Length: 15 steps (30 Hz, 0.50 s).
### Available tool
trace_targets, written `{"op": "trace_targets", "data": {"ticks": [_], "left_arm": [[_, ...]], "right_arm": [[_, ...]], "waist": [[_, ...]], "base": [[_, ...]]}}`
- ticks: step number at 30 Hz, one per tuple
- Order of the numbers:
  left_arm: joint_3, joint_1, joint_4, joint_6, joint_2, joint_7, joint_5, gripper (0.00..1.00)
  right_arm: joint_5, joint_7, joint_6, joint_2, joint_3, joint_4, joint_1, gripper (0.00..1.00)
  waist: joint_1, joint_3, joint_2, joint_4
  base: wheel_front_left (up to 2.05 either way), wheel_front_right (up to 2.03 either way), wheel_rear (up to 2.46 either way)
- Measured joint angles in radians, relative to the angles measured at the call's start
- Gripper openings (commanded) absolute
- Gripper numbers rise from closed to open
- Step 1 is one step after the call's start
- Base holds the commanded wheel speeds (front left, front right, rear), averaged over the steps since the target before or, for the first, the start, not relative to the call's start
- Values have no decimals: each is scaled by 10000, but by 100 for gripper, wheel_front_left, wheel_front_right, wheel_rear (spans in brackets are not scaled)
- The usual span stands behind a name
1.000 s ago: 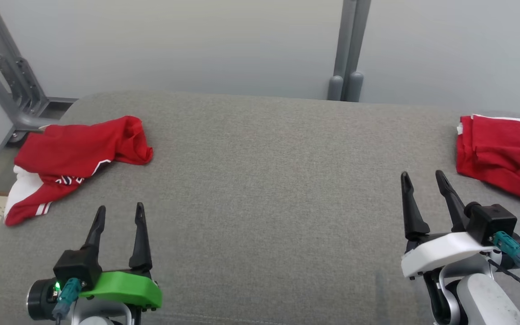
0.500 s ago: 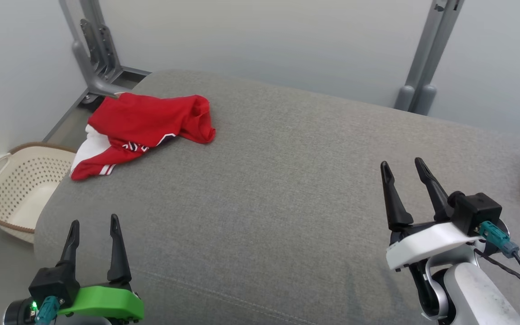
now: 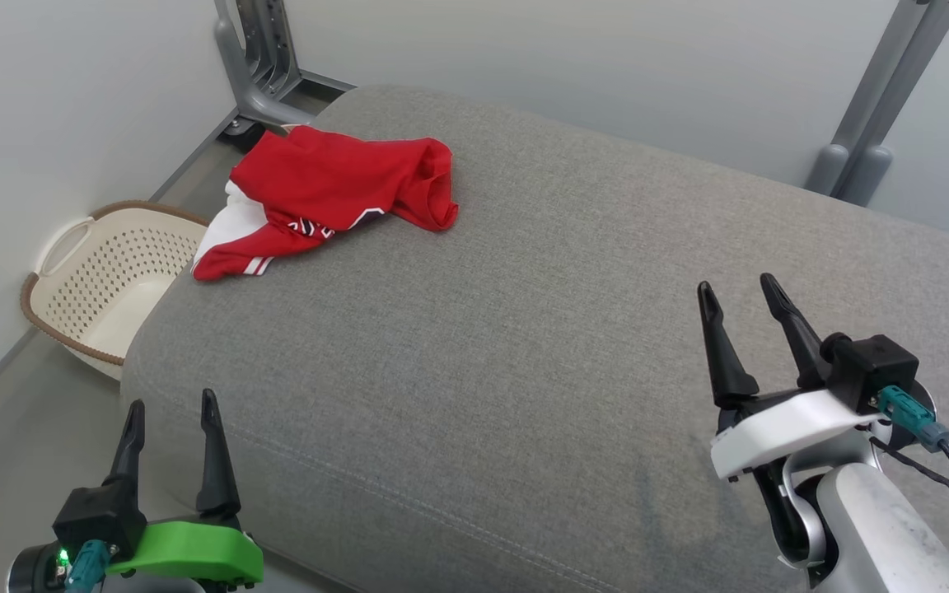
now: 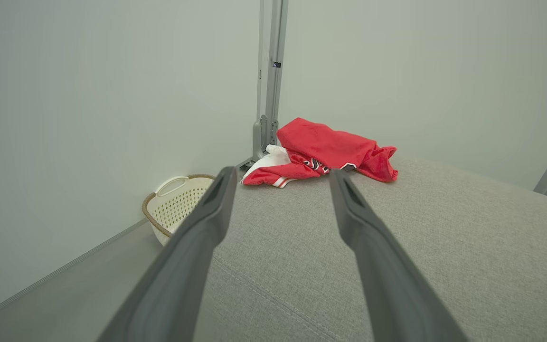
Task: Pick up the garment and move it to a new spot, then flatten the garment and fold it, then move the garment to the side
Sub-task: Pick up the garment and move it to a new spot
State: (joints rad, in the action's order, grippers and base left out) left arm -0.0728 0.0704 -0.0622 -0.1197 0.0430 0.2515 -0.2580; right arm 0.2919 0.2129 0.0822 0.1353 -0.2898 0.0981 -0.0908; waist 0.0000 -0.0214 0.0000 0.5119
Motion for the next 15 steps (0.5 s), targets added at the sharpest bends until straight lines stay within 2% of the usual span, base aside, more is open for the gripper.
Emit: {"op": "trace_targets", "data": {"ticks": [6,15], "left_arm": [[-443,-182,-46,-40,-2,-138,0,100],[-930,-2189,-345,-40,-21,-504,-282,100]], "right_arm": [[-198,-226,94,334,221,-163,-2,100],[-894,-1066,161,1390,487,-965,-917,100]], "waist": [[0,206,0,26],[0,1014,0,33]], "base": [[0,0,0],[0,0,0]]}}
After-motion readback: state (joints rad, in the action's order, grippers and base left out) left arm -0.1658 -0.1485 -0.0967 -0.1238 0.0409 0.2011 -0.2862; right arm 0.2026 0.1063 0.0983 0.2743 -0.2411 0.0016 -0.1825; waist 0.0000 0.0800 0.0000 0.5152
